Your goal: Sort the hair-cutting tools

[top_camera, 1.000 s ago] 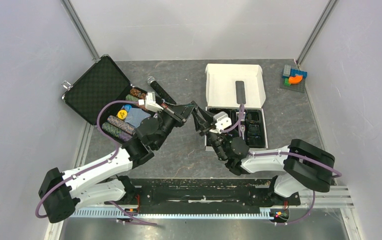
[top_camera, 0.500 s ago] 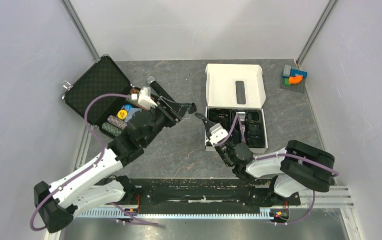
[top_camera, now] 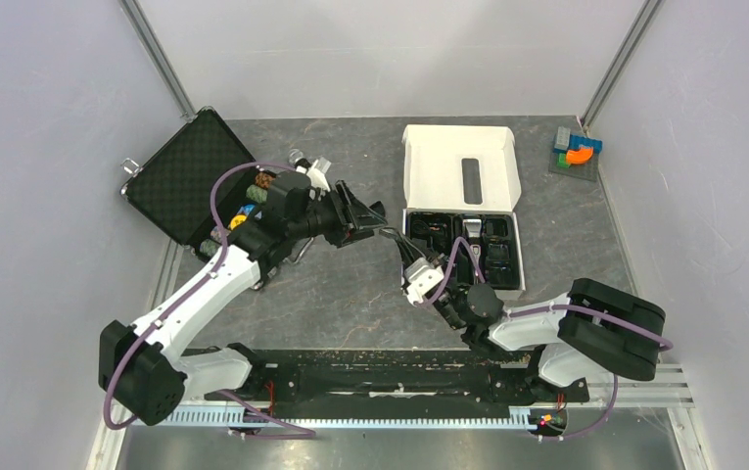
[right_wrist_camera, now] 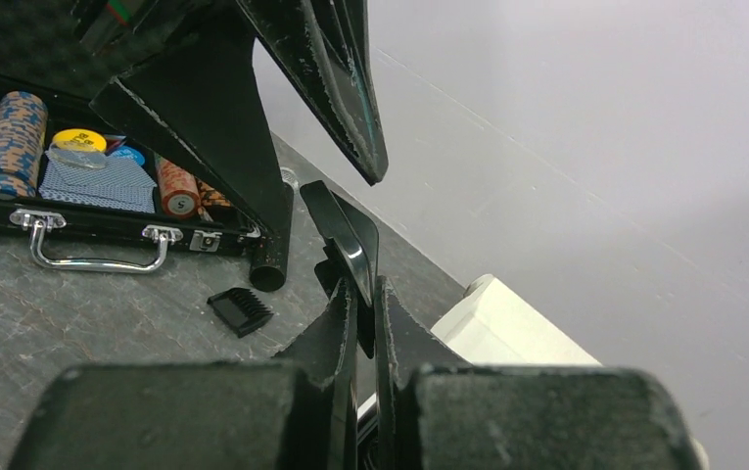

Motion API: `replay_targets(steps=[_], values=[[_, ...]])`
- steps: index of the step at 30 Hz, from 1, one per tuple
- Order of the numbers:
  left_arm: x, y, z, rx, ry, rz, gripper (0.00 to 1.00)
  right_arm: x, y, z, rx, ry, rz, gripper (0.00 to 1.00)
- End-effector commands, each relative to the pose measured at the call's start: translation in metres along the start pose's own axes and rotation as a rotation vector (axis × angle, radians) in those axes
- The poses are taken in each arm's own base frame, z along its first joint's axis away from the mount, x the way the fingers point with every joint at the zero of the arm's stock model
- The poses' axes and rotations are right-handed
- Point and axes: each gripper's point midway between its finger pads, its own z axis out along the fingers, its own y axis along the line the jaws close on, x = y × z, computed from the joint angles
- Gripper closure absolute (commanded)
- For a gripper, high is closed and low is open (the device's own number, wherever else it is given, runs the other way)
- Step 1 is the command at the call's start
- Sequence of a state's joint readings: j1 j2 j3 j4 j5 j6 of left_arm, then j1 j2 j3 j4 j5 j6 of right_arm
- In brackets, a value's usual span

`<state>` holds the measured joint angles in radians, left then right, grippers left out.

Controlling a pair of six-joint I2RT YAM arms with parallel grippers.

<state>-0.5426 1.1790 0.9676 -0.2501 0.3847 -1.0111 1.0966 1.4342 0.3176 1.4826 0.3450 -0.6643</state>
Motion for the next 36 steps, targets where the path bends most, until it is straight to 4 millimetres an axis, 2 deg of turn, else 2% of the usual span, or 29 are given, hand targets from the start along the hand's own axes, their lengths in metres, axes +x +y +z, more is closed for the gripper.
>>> replay_targets(steps=[1, 9, 16, 24, 28, 36], values=[[0.009, -0.030, -0.009, 0.117, 0.080, -0.015, 0.41, -0.077, -0.059, -0.006, 0.215, -0.313, 0.038, 1.00], [0.015, -0.020, 0.000, 0.115, 0.099, -0.081, 0.49, -0.084, -0.061, -0.007, 0.221, -0.341, 0.018, 1.00], [0.004, -0.009, 0.002, 0.112, 0.025, -0.178, 0.50, -0.085, -0.059, -0.009, 0.209, -0.352, 0.021, 1.00], [0.001, -0.015, 0.004, 0.147, 0.030, -0.207, 0.52, -0.084, -0.058, -0.009, 0.203, -0.350, 0.032, 1.00], [0.005, -0.014, 0.005, 0.149, 0.053, -0.221, 0.59, -0.084, -0.059, -0.009, 0.211, -0.351, 0.035, 1.00], [0.006, -0.013, 0.006, 0.169, 0.055, -0.229, 0.82, -0.085, -0.059, -0.008, 0.210, -0.358, 0.035, 1.00]])
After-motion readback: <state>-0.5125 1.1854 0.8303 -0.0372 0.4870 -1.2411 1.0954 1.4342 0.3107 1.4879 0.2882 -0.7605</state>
